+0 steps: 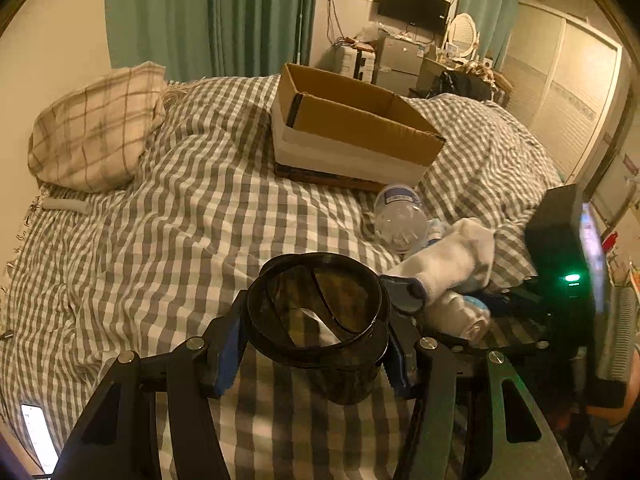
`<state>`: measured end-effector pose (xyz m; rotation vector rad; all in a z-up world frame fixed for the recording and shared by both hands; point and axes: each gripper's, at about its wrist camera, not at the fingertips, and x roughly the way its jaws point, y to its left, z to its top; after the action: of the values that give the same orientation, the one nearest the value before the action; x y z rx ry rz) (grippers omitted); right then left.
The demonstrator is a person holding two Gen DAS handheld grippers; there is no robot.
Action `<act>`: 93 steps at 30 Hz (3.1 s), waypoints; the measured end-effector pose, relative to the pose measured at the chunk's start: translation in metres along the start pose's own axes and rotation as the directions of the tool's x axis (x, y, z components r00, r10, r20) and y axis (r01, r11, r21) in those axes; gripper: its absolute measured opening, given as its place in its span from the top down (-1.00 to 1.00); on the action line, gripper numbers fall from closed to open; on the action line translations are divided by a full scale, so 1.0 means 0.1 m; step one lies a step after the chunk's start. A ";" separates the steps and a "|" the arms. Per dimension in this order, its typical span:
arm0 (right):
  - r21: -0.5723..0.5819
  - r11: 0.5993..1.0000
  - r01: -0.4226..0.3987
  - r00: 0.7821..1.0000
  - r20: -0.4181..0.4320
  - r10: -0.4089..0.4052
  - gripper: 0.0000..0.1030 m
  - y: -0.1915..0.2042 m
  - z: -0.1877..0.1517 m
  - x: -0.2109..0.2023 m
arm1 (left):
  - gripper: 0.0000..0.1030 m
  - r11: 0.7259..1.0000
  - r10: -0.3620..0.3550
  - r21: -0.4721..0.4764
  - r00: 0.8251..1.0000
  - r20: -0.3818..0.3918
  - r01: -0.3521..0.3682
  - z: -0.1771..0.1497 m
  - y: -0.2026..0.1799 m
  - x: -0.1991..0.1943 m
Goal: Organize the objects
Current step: 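Grasp the white toy with the blue star with the right tool, then carry the black ring and white toy over the box and release both inside, then grasp the white sock with the right tool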
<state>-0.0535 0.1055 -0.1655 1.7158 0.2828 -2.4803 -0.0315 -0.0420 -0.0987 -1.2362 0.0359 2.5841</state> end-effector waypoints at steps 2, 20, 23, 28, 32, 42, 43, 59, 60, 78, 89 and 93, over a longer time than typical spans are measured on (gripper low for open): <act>0.006 1.000 -0.010 1.000 0.030 0.010 -0.05 -0.02 -0.06 -0.16 | -0.15 1.000 -0.011 0.002 1.000 0.005 0.011 0.00 -0.02 -0.05; 0.016 0.999 -0.050 0.911 0.411 0.039 -0.05 -0.73 0.79 -1.71 | -0.15 0.996 -0.089 0.043 0.983 0.160 0.083 1.47 -0.25 -0.20; 0.023 0.999 -0.047 0.896 0.444 0.032 -0.05 -0.93 1.22 -1.73 | -0.15 0.994 -0.106 0.042 0.980 0.171 0.100 1.92 -0.25 -0.01; 0.047 0.998 -0.037 0.881 0.473 0.010 -0.05 -1.25 1.92 -1.55 | -0.15 0.998 -0.041 0.056 0.980 0.195 0.030 2.59 -0.20 0.47; 0.058 0.997 -0.052 0.891 0.453 0.020 -0.05 -1.47 2.34 -1.20 | -0.15 0.999 -0.015 0.052 0.991 0.135 0.008 2.68 -0.16 1.06; 0.128 0.984 -0.120 0.937 0.342 0.070 -0.30 -1.74 2.42 -0.36 | -0.50 0.991 0.037 0.128 0.997 0.072 -0.046 2.40 -0.20 1.46; 0.144 0.983 -0.117 0.929 0.366 0.057 -0.57 -1.77 2.39 -0.46 | -0.80 0.990 0.052 0.124 0.993 0.107 -0.065 2.41 -0.20 1.32; 0.042 0.997 0.066 0.821 0.566 -0.078 -0.99 -1.23 1.12 -2.36 | -1.00 0.989 0.089 0.095 0.967 0.240 -0.115 1.63 -0.24 -0.46; 0.039 0.997 0.071 0.824 0.561 -0.080 -0.99 -1.19 1.01 -2.36 | -1.00 0.991 0.090 0.079 0.968 0.233 -0.111 1.53 -0.23 -0.48; -0.002 0.998 -0.065 0.990 0.127 0.065 -0.93 -0.53 0.41 -0.22 | -1.00 0.985 0.168 -0.043 0.986 0.015 -0.167 0.40 0.04 0.43; 0.014 0.997 -0.071 0.969 0.239 0.066 -0.18 -0.64 0.39 -0.62 | -1.00 0.995 0.101 -0.020 0.995 0.015 -0.101 0.55 -0.10 0.39; 0.090 0.996 -0.023 0.936 0.351 -0.010 -0.18 -1.03 0.49 -1.02 | -1.00 0.998 0.066 0.016 0.997 0.032 -0.066 0.78 -0.35 0.48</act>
<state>-0.0824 0.1938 -0.0441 1.2582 0.1283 -2.7699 -0.1103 0.0140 -0.0827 -1.2083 0.0939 2.6533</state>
